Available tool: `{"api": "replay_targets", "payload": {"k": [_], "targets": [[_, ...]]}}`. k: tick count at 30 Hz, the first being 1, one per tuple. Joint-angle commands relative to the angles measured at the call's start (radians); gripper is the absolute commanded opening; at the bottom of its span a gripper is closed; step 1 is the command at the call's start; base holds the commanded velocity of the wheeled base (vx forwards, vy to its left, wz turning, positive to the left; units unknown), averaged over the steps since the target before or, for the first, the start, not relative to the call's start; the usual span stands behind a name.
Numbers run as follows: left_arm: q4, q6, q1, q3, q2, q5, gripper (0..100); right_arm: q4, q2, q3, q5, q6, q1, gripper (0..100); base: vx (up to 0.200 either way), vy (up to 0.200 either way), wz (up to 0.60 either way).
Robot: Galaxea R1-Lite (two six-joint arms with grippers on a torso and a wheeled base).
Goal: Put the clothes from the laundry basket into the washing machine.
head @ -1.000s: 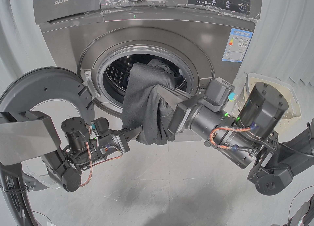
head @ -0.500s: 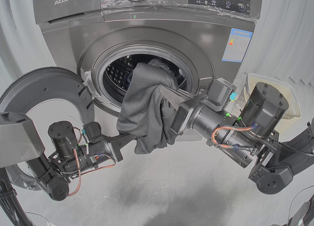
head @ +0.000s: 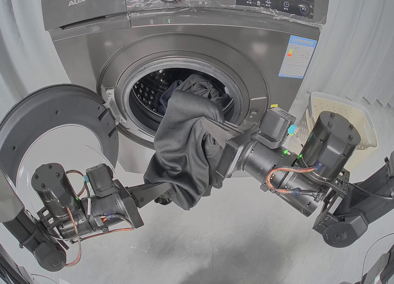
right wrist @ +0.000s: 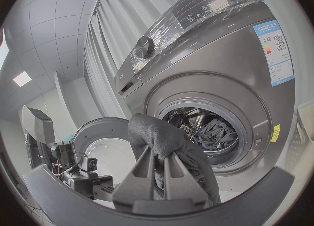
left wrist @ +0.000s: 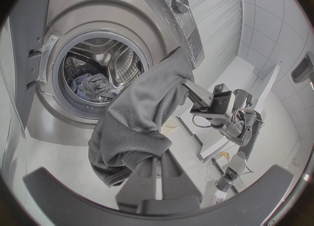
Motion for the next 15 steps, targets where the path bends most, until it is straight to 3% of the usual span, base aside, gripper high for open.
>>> {"api": "replay_targets", "payload": {"k": [1,2,9,15], "targets": [[0.0,0.0,-0.005,0.023,-0.002,0.001,0,-0.001,-0.002,0.002,-0.001,0.0,0.002,0,0.0,0.0,0.0],[-0.002,0.003,-0.005,0.009,0.053,0.018,100,-0.001,-0.004,0.002,-0.001,0.0,0.002,0,0.0,0.0,0.0],[-0.002,0.056,0.007,-0.02,0.181,0.057,100,0.001,-0.005,-0.003,0.001,-0.001,0.001,0,0.0,0.0,0.0],[-0.002,0.056,0.01,-0.051,0.233,0.087,100,0.002,-0.017,-0.01,0.001,-0.003,-0.002,0,0.0,0.0,0.0]]}}
